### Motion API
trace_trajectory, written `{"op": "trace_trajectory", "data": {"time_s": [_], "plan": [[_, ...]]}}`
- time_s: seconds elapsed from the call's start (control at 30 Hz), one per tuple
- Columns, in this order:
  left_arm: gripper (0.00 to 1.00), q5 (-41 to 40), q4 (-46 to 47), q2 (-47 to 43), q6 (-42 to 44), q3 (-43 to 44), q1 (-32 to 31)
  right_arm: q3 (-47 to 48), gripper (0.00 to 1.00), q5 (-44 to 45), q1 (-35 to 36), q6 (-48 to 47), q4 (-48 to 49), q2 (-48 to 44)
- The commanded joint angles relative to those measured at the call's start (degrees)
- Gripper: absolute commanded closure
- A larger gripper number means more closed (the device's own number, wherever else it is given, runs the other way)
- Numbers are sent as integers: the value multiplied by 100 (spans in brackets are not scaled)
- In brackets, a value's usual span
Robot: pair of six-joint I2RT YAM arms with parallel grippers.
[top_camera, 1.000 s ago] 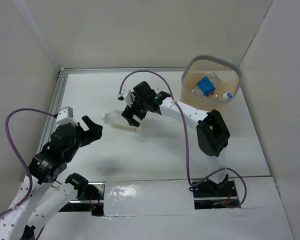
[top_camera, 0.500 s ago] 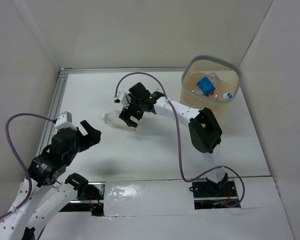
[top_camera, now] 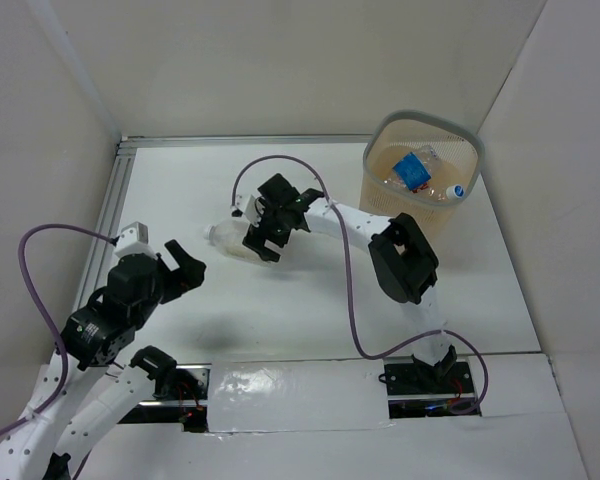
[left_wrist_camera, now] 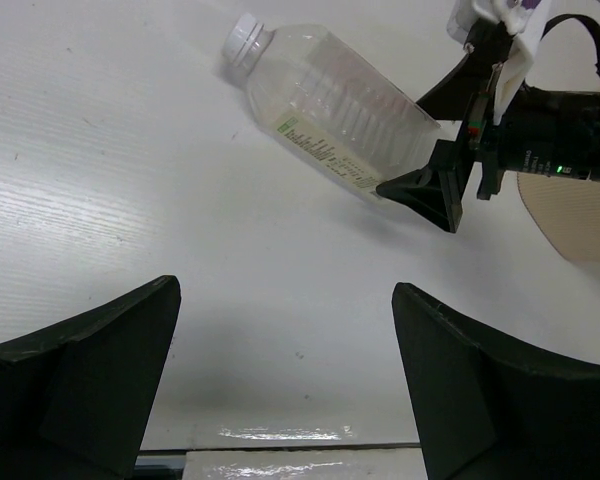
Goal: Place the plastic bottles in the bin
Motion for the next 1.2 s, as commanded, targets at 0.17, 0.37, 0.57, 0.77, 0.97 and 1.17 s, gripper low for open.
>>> {"op": "trace_trajectory", "data": {"time_s": [0.17,0.37,0.57,0.77,0.97,1.17], "plan": [[0,140,348,69,-55,-36,22,-152,24,153,-77,-84,60,78],[0,140,471,122,58,-36,22,471,64,-462,-191,-268,-564,-255],[0,271,743,175,111,-141,22,1614,69,-533,-454,-182,-873,-1055],[0,474,1235,403,164,-247,22,1115,72,161,-1157,759,313,-2329],[0,676,1648,693,348,-299,22,517,72,425,-1982,987,841,-3419],[0,860,2027,1053,463,-238,22,244,72,382,-2860,1163,790,-4078]]}}
